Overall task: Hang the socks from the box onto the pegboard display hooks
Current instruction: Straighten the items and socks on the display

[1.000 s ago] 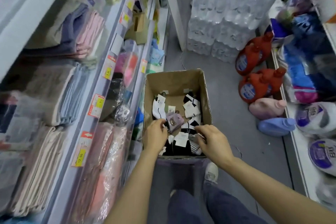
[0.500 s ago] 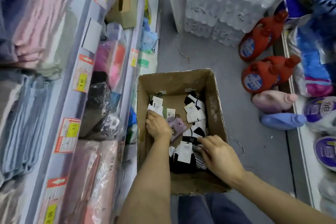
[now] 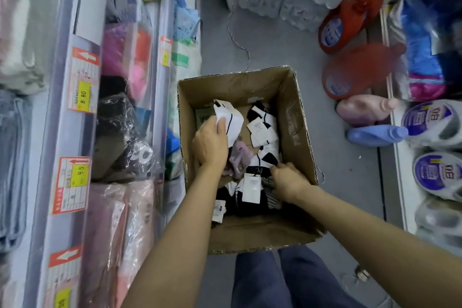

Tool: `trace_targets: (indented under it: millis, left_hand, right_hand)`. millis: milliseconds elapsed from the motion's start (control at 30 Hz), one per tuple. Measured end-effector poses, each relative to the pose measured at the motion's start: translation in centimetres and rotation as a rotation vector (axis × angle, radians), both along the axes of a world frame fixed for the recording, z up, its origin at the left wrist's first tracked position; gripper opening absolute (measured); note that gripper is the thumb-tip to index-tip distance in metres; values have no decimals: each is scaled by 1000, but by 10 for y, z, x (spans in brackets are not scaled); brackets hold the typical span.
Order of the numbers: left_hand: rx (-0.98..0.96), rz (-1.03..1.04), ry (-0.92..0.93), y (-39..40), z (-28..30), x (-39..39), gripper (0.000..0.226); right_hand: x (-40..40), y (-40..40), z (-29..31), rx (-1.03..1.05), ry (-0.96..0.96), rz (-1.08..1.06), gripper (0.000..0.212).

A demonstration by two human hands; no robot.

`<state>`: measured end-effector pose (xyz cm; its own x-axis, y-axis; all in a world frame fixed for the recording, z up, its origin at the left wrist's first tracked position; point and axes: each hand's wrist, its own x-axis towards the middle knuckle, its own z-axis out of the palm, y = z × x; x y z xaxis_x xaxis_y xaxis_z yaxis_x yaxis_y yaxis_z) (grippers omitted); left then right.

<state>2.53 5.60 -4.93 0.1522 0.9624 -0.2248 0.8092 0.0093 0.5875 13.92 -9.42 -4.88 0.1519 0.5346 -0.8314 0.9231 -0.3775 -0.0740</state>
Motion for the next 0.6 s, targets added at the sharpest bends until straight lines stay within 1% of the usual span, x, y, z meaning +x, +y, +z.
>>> trace_targets:
  millis: [67,100,133,200,233,267,333,400,467,533,600]
  left_hand:
    - [21,15,-40,4,16,0,33]
    - [28,24,-54,5,24,0,33]
    - [27,30,-55,4,31,-1,33]
    - [20,29,-33,1,40,-4,33]
    - [21,25,-27,0,42,-7,33]
    - [26,23,-36,0,42,-10,33]
    - [22,31,-75,0,42,-13,30]
    - [7,40,-104,-1,44,-13,28]
    - [0,54,-138,-2,47,-14,27]
    - [12,70,-202,-3,51,-15,27]
    - [28,84,-262,-2,56,-17,27]
  right_hand:
    - [-1,4,-8,-146,51,7,69]
    - [-2,4,-12,-191,44,62,75]
    - [-5,3,-15,-205,16,136,72]
    - [-10,-4,-23,-147,-49,260,46]
    - [-11,-5,-25,-96,-75,273,35]
    - [-12,-4,-24,-54,-88,246,30]
    - [-10,7,-19,35,-91,81,26]
    - [-1,25,-9,157,-90,-192,27]
    - [9,44,2,315,-72,-394,28]
    - [17,62,14,472,-11,-585,28]
    - [22,75,20,589,70,-826,28]
